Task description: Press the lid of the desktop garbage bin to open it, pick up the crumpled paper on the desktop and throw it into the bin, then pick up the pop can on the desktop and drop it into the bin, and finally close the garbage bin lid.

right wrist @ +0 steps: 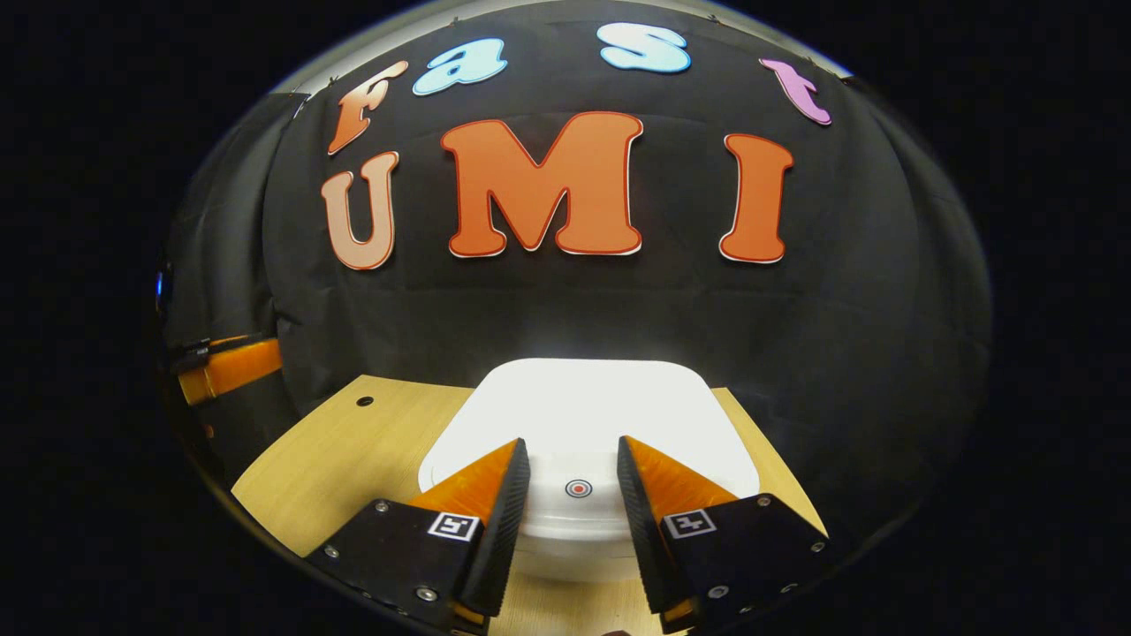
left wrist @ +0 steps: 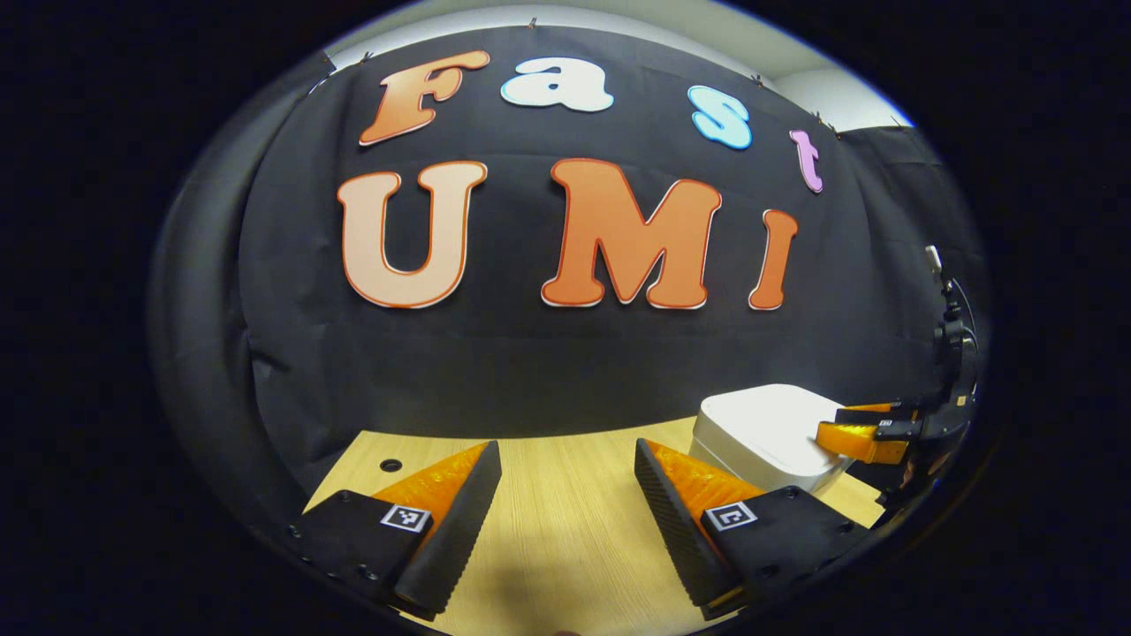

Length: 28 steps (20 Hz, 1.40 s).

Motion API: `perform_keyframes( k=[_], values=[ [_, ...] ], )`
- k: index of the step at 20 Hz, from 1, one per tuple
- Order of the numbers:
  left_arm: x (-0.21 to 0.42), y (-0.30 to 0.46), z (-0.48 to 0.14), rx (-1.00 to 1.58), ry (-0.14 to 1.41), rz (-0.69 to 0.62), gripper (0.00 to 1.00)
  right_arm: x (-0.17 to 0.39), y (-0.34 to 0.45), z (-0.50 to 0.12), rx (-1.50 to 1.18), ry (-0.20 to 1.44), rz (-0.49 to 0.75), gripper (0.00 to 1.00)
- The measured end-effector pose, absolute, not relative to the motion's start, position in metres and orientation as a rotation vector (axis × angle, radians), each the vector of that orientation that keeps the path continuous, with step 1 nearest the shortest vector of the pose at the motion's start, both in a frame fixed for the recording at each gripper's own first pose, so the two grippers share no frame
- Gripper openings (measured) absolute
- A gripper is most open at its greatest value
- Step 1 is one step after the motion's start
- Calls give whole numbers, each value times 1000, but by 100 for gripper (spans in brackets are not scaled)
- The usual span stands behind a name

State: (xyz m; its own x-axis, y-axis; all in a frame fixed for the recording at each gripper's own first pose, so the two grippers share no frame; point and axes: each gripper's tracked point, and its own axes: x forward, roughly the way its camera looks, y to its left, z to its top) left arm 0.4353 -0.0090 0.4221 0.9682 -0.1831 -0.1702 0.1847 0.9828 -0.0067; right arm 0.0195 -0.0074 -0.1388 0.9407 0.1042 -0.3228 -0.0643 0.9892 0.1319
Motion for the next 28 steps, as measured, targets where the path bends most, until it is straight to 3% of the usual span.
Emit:
perform_keyframes(
  k=[6,11,20,28],
  values=[
    [433,3,439,27,104,-159,97,18,-7,-137,118,318,68,61],
    [434,18,456,36,51,-112,97,21,-6,-114,29,243,43,69],
    [425,43,472,47,-17,-28,97,28,35,-72,36,144,109,94],
    [421,67,471,40,-20,58,97,31,74,-49,47,88,175,98]
  ],
)
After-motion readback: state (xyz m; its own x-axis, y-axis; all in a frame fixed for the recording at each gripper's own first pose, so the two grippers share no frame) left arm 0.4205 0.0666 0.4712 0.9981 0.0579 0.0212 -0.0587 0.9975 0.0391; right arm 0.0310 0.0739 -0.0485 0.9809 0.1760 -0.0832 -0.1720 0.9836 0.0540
